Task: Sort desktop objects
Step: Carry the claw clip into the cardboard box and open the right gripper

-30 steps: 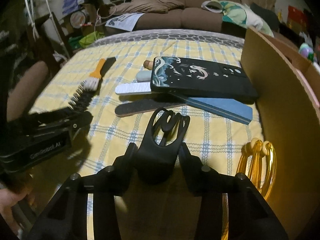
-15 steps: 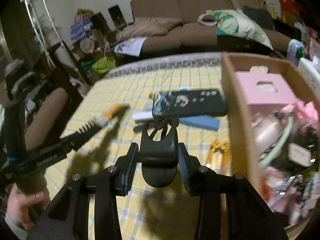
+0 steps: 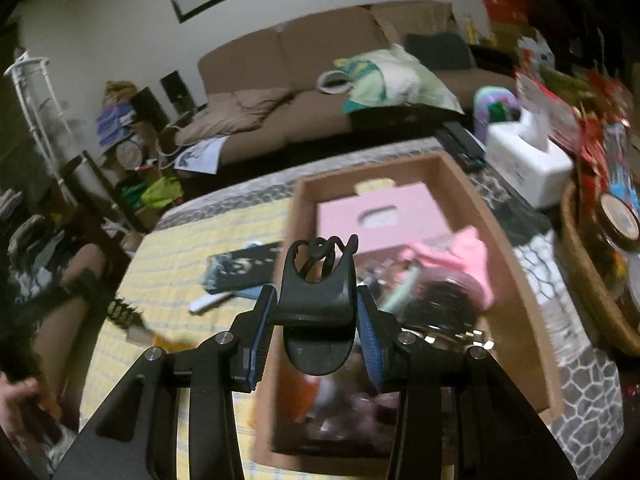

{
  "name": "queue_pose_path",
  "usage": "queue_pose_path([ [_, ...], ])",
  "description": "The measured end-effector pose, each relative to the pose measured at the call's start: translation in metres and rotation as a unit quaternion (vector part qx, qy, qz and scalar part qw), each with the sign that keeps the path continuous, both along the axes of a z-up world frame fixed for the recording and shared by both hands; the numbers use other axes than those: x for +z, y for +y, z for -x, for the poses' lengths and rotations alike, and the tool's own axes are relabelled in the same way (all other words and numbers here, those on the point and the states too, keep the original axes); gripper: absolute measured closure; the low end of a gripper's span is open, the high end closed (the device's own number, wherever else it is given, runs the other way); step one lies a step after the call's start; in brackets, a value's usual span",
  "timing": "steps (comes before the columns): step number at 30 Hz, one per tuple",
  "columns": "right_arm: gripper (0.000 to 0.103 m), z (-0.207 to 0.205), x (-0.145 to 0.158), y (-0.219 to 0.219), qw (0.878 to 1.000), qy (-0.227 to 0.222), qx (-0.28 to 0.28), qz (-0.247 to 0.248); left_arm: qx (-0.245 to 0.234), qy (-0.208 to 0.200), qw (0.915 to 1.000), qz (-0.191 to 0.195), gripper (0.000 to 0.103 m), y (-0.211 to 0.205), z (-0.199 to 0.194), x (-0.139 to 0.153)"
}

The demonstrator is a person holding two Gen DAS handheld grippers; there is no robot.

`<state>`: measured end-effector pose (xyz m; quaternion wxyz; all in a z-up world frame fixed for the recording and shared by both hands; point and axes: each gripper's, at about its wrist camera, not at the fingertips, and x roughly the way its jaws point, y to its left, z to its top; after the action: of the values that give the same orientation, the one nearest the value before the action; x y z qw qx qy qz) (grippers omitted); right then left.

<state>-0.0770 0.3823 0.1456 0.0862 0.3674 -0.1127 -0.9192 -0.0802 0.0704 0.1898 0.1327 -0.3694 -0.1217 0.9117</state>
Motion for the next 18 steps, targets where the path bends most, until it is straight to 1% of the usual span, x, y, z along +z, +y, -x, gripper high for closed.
queue_pose_path([
  [2,0.063,-0.004,-0.007,0.01,1.0,-0.009,0.0,0.0,-0.012,0.008,0.9998,0.013,0.081,0.017,0.003,0.009],
  [3,0.063,-0.003,-0.011,0.012,1.0,-0.016,0.003,0.003,-0.016,0.01,0.9996,0.02,0.085,0.024,0.003,0.011],
  [6,0.063,-0.002,-0.024,0.014,0.999,-0.039,0.023,0.02,-0.021,0.008,0.9994,0.028,0.086,0.039,0.004,0.009],
  [7,0.063,-0.002,-0.028,0.012,0.998,-0.045,0.028,0.017,-0.019,0.005,0.9993,0.031,0.086,0.04,0.004,0.007],
  [10,0.062,-0.003,-0.039,0.004,0.997,-0.061,0.044,-0.011,-0.014,-0.005,0.9991,0.039,0.085,0.036,-0.002,-0.002],
  [12,0.061,-0.004,-0.047,-0.002,0.995,-0.076,0.046,-0.038,-0.013,-0.018,0.9985,0.05,0.084,0.031,-0.009,-0.013],
  [13,0.056,-0.006,-0.047,-0.004,0.995,-0.076,0.044,-0.052,-0.012,-0.026,0.998,0.056,0.08,0.026,-0.013,-0.02],
  [14,0.053,-0.008,-0.046,-0.006,0.994,-0.073,0.042,-0.065,-0.011,-0.034,0.9975,0.061,0.076,0.021,-0.017,-0.029],
  [15,0.047,-0.01,-0.042,-0.007,0.994,-0.066,0.041,-0.071,-0.011,-0.041,0.997,0.066,0.064,0.018,-0.021,-0.037],
  [16,0.043,-0.011,-0.039,-0.007,0.995,-0.059,0.042,-0.073,-0.011,-0.05,0.9962,0.071,0.054,0.016,-0.024,-0.048],
  [18,0.043,-0.018,-0.026,-0.009,0.996,-0.04,0.04,-0.067,-0.01,-0.068,0.9945,0.078,0.052,0.014,-0.028,-0.069],
])
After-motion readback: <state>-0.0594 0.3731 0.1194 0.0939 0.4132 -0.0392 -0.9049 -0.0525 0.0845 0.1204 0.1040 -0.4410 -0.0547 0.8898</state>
